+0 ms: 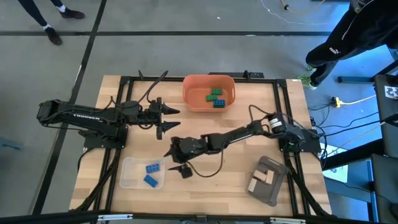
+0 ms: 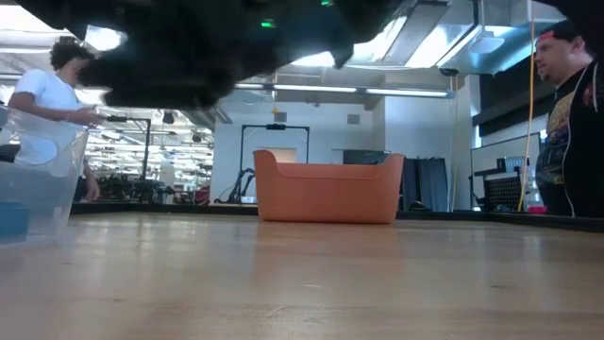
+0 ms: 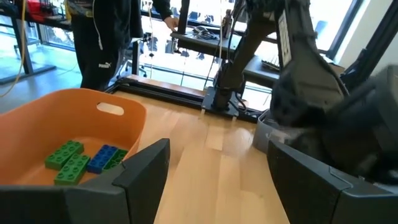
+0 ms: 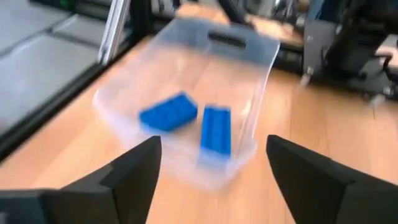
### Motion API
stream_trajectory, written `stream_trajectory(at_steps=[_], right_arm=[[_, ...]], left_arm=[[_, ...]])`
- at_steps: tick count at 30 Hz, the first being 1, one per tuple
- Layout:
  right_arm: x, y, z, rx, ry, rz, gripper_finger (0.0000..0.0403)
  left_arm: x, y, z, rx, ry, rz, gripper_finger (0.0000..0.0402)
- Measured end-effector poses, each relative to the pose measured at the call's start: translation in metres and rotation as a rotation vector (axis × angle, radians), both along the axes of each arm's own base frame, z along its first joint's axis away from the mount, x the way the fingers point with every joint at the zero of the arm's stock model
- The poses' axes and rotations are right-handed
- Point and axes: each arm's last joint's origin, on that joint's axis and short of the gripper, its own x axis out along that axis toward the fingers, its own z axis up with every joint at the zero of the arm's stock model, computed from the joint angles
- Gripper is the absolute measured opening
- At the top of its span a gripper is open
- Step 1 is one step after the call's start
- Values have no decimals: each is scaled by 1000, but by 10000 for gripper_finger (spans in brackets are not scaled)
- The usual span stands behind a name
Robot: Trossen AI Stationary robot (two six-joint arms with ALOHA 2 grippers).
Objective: Sort & place blocks by color
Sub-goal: Put the blue 8 stud game piece into the white transparent bin
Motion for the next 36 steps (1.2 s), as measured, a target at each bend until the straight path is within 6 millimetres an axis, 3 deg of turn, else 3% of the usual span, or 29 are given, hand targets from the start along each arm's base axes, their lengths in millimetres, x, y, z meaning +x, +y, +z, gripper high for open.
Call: stream_trajectory(at_steps=[3, 9, 14, 19, 23, 29, 33, 36], right_arm=[[-24, -8, 2, -28, 31, -29, 302], [-103, -27, 8, -73, -59, -195, 304], [-164, -21, 18, -5, -258, -202, 304], [-203, -13, 22, 70, -305, -127, 304], [-220, -7, 22, 165, -271, -67, 304], [-224, -6, 21, 171, -266, -67, 304], [-223, -9, 23, 116, -296, -161, 304], [-222, -16, 24, 20, -336, -354, 304]], left_arm=[[0, 0, -1, 0, 6, 0, 261], [0, 0, -1, 0, 4, 0, 261], [0, 0, 0, 0, 3, 0, 261], [0, 0, -1, 0, 5, -2, 261], [0, 0, -1, 0, 6, -3, 261], [0, 0, -1, -1, 6, -3, 261], [0, 0, -1, -1, 6, 3, 261], [0, 1, 1, 3, -11, 32, 261]])
